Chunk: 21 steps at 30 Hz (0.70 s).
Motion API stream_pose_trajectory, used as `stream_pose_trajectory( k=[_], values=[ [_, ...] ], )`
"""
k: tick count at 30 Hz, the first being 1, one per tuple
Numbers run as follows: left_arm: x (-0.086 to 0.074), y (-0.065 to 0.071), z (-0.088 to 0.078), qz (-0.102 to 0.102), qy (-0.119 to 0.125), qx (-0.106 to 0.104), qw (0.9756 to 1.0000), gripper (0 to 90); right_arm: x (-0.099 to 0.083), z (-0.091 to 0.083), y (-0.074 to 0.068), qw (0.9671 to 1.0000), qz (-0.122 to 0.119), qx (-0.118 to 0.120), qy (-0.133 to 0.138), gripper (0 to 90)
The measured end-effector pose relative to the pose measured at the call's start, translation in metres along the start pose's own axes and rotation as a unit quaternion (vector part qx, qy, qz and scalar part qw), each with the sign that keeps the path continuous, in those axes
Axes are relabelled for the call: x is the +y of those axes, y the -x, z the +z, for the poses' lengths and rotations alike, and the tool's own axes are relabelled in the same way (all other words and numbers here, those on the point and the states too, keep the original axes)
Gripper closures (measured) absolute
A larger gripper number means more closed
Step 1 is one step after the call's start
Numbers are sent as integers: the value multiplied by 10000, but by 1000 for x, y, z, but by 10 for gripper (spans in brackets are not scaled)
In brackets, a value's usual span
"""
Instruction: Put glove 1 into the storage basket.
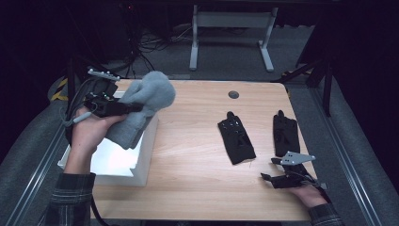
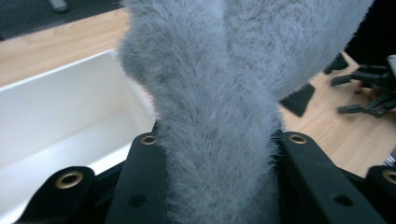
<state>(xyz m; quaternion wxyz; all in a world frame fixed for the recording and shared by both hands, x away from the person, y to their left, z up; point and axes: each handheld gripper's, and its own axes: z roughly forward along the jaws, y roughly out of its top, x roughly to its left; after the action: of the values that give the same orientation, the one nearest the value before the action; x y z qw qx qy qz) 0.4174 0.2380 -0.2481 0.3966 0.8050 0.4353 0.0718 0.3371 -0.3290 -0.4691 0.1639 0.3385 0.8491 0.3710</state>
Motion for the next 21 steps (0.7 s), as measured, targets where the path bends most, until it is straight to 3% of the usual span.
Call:
stream_pose_trajectory(
  k=[5,9,21],
  values=[
    [-19,-26,2,-337,-76,217,9992,675,0,0,0,10000,-4,-17,4,233],
    [-32,-40,10,-533,-177,255,9981,675,0,0,0,10000,-6,-18,7,233],
    [-66,-66,42,-990,-460,420,9931,674,0,0,0,10000,-6,-18,5,232]
  ],
)
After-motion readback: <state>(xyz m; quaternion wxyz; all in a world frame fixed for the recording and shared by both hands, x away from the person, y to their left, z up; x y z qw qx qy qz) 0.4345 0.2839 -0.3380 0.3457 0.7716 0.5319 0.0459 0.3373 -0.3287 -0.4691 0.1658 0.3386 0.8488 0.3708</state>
